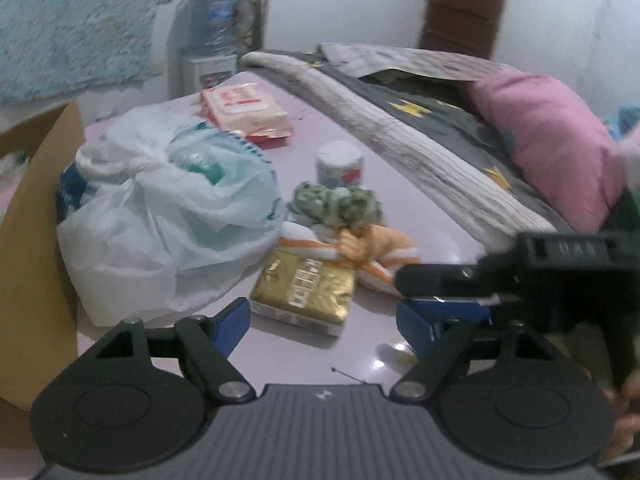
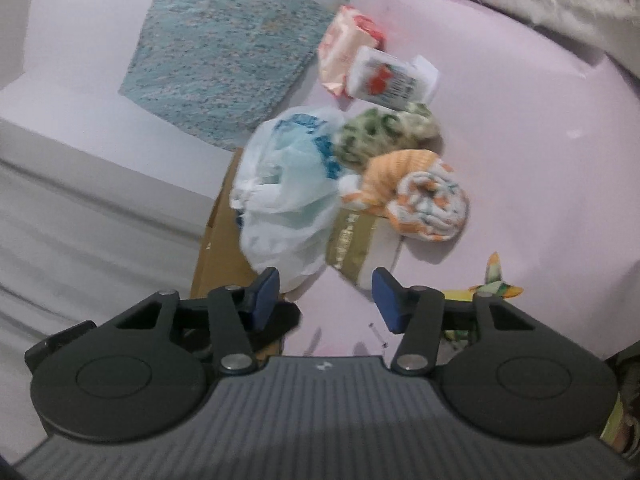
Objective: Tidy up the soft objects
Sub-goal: 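Move both grippers back toward the remaining items on the bed, then grasp the gold foil packet with the left gripper while the right grips it too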
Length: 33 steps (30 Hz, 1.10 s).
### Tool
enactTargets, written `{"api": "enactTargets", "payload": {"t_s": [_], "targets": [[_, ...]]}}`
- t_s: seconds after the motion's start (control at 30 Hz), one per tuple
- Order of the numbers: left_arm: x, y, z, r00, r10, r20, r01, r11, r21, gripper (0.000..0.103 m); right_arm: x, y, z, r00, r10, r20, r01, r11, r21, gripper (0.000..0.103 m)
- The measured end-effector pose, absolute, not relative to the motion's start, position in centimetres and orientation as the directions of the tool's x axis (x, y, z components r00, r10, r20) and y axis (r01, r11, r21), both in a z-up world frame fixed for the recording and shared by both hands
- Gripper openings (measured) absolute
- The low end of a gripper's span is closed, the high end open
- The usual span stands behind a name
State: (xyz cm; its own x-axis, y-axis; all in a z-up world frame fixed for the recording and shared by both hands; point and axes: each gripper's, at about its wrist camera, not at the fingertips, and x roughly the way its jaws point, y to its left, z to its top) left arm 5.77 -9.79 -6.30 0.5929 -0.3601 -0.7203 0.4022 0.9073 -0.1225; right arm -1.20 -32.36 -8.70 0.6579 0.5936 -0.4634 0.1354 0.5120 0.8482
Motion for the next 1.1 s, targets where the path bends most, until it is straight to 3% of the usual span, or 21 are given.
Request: {"api": "enactTargets", "payload": {"t_s": [0.1, 0.33, 0.5, 0.9, 1.1], "targets": [[7.3, -9.4, -7.0, 0.593, -0.352, -0.724, 0.361, 0.92, -0.152, 0.064, -0.5, -32.7, -9.5, 0.656, 0.594, -0.467, 0.163, 0.492, 0.855, 0.048], [11.3, -8.7, -8.7, 0.574, -0.351, -0.74, 0.271, 0.934, -0.234, 0.058, 0.1, -34.3, -10.3, 0.67, 0.593, -0.447, 0.195, 0.44, 0.876, 0.05], [13.7, -8.2, -10.1, 0.549, -0.344, -0.762, 0.169, 0.938, -0.302, 0.047, 0.4, -34.4, -10.9, 0.659, 0.603, -0.449, 0.215, 0.421, 0.881, 0.05], [12.1, -8.0, -10.9, 0.404, -0.49, -0.772, 0.259, 0.871, -0.418, 0.044, 0.1, -34.5, -11.7, 0.648, 0.592, -0.479, 0.255, 0.424, 0.869, 0.05], [9.9, -8.1, -10.2, 0.41, -0.503, -0.761, 0.347, 0.857, -0.38, 0.049, 0.2, -34.6, -11.2, 0.652, 0.572, -0.497, 0.245, 0.462, 0.852, 0.05]]}}
